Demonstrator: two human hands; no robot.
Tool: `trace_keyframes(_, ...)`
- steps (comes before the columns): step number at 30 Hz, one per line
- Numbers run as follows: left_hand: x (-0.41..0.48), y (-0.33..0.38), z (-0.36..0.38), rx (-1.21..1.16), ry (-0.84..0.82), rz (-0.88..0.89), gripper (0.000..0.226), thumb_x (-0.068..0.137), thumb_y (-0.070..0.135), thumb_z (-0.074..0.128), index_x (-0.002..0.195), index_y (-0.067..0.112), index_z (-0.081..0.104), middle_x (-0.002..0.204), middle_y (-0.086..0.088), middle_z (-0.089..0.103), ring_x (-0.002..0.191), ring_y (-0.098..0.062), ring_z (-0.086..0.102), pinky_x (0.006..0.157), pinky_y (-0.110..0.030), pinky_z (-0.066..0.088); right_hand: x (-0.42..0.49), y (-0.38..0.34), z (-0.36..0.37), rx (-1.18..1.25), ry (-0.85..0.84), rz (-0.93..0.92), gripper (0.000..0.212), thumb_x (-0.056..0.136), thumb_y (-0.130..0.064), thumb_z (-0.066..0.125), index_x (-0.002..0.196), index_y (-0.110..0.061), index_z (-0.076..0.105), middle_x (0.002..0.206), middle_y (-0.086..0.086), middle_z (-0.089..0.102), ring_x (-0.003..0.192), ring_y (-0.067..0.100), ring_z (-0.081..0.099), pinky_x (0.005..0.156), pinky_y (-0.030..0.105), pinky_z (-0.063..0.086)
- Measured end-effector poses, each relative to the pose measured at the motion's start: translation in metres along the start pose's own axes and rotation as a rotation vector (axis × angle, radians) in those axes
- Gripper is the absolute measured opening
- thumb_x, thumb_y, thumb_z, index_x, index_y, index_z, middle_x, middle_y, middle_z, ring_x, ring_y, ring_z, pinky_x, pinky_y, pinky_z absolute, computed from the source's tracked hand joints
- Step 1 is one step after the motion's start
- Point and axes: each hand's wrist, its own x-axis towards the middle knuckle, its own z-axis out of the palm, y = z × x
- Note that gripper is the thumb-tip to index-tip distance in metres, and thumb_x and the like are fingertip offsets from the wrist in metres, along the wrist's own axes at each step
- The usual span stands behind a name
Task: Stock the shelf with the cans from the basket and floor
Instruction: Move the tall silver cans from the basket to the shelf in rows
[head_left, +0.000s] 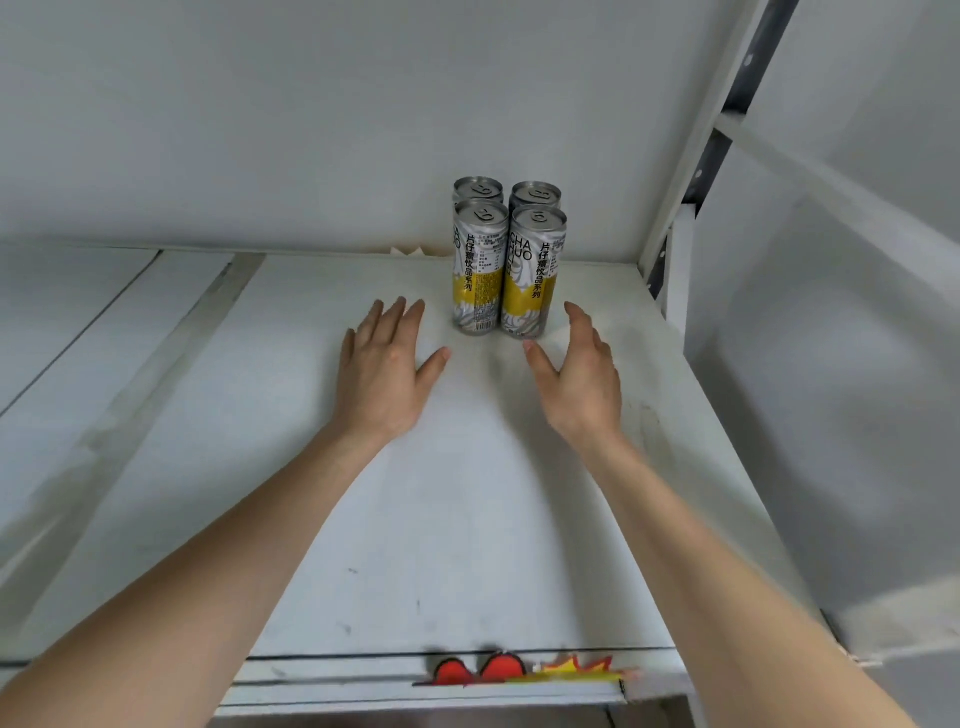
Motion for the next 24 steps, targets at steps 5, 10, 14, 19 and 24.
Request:
trace_keyframes(5, -0.059, -0.002, -0.036, 0.163, -0.058, 0.008, 0.066, 0.094, 0.054, 0.034, 0.15, 0.02, 0.025, 0.158, -0.006, 0.021, 0.147, -0.026, 0.009, 0.115, -0.056, 0.01, -0.059, -0.018, -0.015, -0.287, 0.034, -0.099, 0.065, 0.097, -0.049, 0.044, 0.152, -0.019, 0.025, 0.16, 0.009, 0.025, 0.145, 0.029, 0.025, 0.115, 0.05, 0.023)
trace_keyframes(10, -0.126, 0.003, -0.074, 0.234, -0.069, 0.046, 0.066, 0.094, 0.056, 0.03, 0.149, 0.021, 0.027, 0.158, -0.006, 0.022, 0.147, -0.026, 0.01, 0.115, -0.058, 0.006, -0.129, -0.034, -0.033, -0.449, 0.067, -0.131, 0.068, 0.096, -0.054, 0.042, 0.153, -0.02, 0.026, 0.161, 0.01, 0.024, 0.147, 0.03, 0.022, 0.115, 0.056, 0.015)
trace_keyframes(14, -0.185, 0.01, -0.096, 0.269, -0.085, 0.083, 0.065, 0.094, 0.055, 0.03, 0.147, 0.018, 0.032, 0.157, -0.008, 0.026, 0.146, -0.029, 0.016, 0.114, -0.061, 0.01, -0.191, -0.043, -0.048, -0.5, 0.079, -0.144, 0.068, 0.095, -0.054, 0.044, 0.152, -0.018, 0.031, 0.159, 0.012, 0.027, 0.147, 0.032, 0.025, 0.115, 0.057, 0.015)
trace_keyframes(19, -0.265, 0.015, -0.112, 0.26, -0.066, 0.087, 0.066, 0.092, 0.054, 0.031, 0.146, 0.017, 0.033, 0.157, -0.009, 0.025, 0.147, -0.029, 0.015, 0.114, -0.06, 0.01, -0.269, -0.047, -0.062, -0.516, 0.058, -0.133, 0.07, 0.094, -0.058, 0.037, 0.151, -0.018, 0.032, 0.159, 0.013, 0.028, 0.146, 0.033, 0.027, 0.114, 0.059, 0.018)
trace_keyframes(24, -0.364, 0.016, -0.118, 0.266, -0.056, 0.077, 0.065, 0.093, 0.053, 0.033, 0.147, 0.018, 0.032, 0.158, -0.008, 0.02, 0.147, -0.027, 0.011, 0.117, -0.055, 0.008, -0.357, -0.036, -0.072, -0.503, 0.058, -0.17, 0.07, 0.094, -0.058, 0.037, 0.151, -0.017, 0.033, 0.159, 0.011, 0.028, 0.147, 0.03, 0.026, 0.115, 0.056, 0.017)
